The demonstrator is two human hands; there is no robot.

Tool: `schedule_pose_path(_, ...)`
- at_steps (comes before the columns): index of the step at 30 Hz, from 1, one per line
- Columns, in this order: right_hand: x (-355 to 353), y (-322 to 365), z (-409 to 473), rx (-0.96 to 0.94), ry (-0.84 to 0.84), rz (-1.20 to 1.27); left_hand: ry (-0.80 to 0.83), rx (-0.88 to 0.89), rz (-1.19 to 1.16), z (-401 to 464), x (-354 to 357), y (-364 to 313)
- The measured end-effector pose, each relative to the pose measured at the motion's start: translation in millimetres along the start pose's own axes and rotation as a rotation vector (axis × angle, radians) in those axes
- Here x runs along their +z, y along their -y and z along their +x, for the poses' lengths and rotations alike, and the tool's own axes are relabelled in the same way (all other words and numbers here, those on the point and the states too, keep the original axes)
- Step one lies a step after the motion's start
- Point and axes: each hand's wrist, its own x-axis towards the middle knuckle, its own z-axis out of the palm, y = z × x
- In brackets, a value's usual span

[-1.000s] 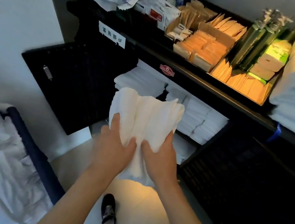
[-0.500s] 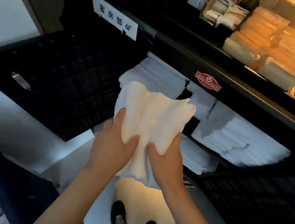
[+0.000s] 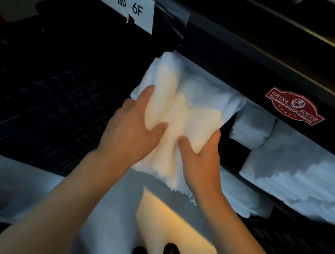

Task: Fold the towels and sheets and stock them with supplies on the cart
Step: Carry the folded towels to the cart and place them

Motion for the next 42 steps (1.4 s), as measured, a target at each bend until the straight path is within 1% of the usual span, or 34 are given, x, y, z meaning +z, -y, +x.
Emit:
schedule_pose_path(2, 5, 3, 27, -0.009, -0.037, -0.029, 0.01, -0.002, -0.021, 29, 2, 0)
schedule_pose_path(7, 11, 8, 94, 0.035, -0.048, -0.035, 0.048, 0.074, -0.086, 102, 8, -1)
schedule_pose_path(10, 16, 1, 134, 0.05, -0.047, -0.05, 0.062, 0.101, -0.076, 146, 19, 4)
schedule_pose_path(12, 17, -11, 154, 0.103, -0.018, -0.019, 0.128, 0.04, -0.093, 164, 30, 15)
schedule_pose_path(14, 15, -24, 167, 0.179, -0.03, 0.074, 0.174, -0.085, -0.169, 165, 40, 33)
schedule_pose_path(17, 12, -32, 170, 0.209, -0.018, 0.135, 0.144, -0.243, -0.366, 148, 45, 59)
schedule_pose_path(20, 12, -36, 159, 0.227, -0.024, 0.223, 0.119, -0.32, -0.492, 127, 44, 69)
schedule_pose_path(22, 13, -39, 152, 0.204, -0.034, 0.258, 0.045, -0.299, -0.563, 119, 46, 68)
schedule_pose_path(26, 19, -31, 151, 0.119, -0.097, 0.292, -0.113, -0.147, -0.544, 127, 43, 53)
schedule_pose_path(29, 22, -23, 159, 0.111, -0.139, 0.297, -0.181, -0.102, -0.551, 144, 35, 43)
schedule_pose_path(31, 25, -20, 166, 0.127, -0.133, 0.285, -0.197, -0.12, -0.514, 154, 36, 41)
schedule_pose_path(33, 27, -19, 171, 0.197, -0.134, 0.3, -0.18, -0.163, -0.504, 156, 41, 40)
schedule_pose_path(35, 26, -17, 176, 0.253, -0.16, 0.297, -0.155, -0.141, -0.509, 146, 45, 42)
schedule_pose_path(36, 25, -15, 176, 0.25, -0.178, 0.26, -0.161, -0.096, -0.474, 138, 46, 45)
schedule_pose_path(37, 25, -14, 174, 0.218, -0.201, 0.175, -0.19, -0.039, -0.39, 129, 47, 48)
schedule_pose_path(39, 24, -10, 159, 0.057, -0.261, -0.135, -0.278, 0.124, -0.123, 114, 46, 53)
schedule_pose_path(40, 25, -8, 150, -0.057, -0.288, -0.321, -0.29, 0.234, 0.016, 111, 45, 52)
schedule_pose_path(41, 26, -6, 141, -0.174, -0.297, -0.494, -0.252, 0.334, 0.132, 110, 45, 50)
schedule_pose_path(42, 29, -4, 134, -0.275, -0.284, -0.639, -0.171, 0.395, 0.214, 112, 46, 48)
